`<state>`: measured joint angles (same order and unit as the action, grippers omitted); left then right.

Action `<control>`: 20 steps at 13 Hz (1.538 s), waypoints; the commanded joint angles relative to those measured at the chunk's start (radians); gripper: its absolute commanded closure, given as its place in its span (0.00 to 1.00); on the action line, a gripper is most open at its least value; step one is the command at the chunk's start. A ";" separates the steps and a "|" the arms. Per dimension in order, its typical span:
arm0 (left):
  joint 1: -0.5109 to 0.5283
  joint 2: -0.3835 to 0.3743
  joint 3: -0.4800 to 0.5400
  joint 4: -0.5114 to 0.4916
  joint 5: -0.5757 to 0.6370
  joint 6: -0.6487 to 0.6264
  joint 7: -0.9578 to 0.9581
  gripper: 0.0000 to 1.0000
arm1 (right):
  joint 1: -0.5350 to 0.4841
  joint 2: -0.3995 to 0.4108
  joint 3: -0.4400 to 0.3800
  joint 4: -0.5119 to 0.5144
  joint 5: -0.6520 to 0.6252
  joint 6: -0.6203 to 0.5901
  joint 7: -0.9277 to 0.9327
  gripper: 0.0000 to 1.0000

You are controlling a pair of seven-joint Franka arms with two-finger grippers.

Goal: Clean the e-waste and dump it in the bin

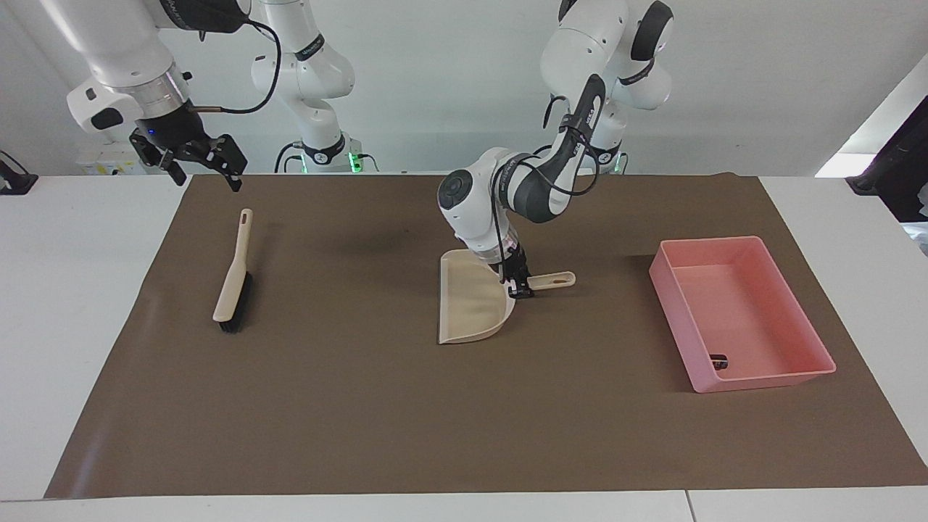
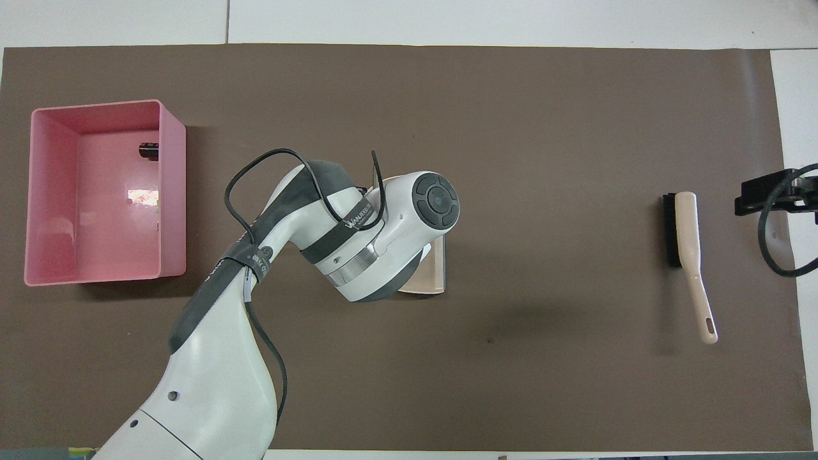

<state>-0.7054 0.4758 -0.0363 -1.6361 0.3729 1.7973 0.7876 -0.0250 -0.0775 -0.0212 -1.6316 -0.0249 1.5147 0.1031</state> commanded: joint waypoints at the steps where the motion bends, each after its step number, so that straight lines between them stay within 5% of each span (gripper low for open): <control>1: -0.011 -0.031 0.015 -0.024 -0.055 0.007 -0.019 0.00 | -0.016 -0.013 0.009 -0.016 0.013 0.018 -0.026 0.00; 8: 0.125 -0.238 0.022 -0.094 -0.092 -0.010 -0.149 0.00 | -0.019 -0.013 0.009 -0.016 0.013 0.018 -0.026 0.00; 14: 0.332 -0.295 0.021 -0.099 -0.199 -0.163 -0.763 0.00 | -0.016 -0.013 0.009 -0.016 0.013 0.018 -0.026 0.00; 20: 0.622 -0.398 0.024 -0.006 -0.391 -0.157 -0.763 0.00 | -0.016 -0.013 0.007 -0.016 0.013 0.016 -0.026 0.00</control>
<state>-0.1229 0.1057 -0.0027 -1.6687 0.0157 1.6515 0.0397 -0.0264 -0.0775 -0.0212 -1.6316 -0.0249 1.5147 0.1031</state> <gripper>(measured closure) 0.000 0.000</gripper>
